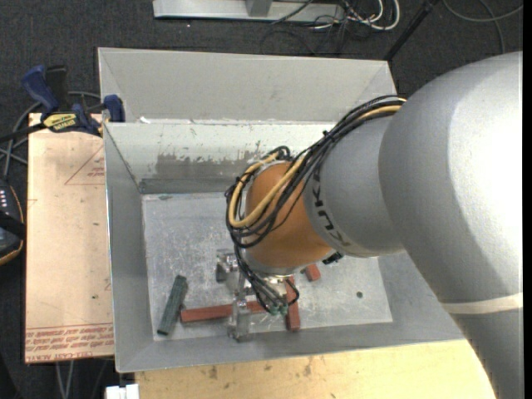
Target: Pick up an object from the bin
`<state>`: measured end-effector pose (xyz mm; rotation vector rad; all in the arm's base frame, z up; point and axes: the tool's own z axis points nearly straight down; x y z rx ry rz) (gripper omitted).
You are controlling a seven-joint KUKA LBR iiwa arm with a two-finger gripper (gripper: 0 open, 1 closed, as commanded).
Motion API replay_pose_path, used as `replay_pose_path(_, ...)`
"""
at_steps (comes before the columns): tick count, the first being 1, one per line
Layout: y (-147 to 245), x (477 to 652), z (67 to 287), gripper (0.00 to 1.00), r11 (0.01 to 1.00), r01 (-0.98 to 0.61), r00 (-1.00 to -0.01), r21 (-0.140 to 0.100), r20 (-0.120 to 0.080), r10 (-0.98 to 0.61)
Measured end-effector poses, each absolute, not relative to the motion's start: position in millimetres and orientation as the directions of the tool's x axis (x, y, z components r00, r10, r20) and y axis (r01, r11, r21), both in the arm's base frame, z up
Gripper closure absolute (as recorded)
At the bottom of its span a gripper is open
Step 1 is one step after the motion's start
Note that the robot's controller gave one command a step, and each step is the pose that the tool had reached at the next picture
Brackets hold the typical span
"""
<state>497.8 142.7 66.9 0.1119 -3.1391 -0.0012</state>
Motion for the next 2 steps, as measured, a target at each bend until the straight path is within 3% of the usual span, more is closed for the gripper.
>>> replay_pose_path(1,142.8,498.5,70.0,1.00,0.997,-0.071,-0.997,0.001,0.000,-0.071)
replay_pose_path(2,133.1,496.4,200.0,1.00,1.000,-0.024,-1.000,0.003,-0.008,-0.024)
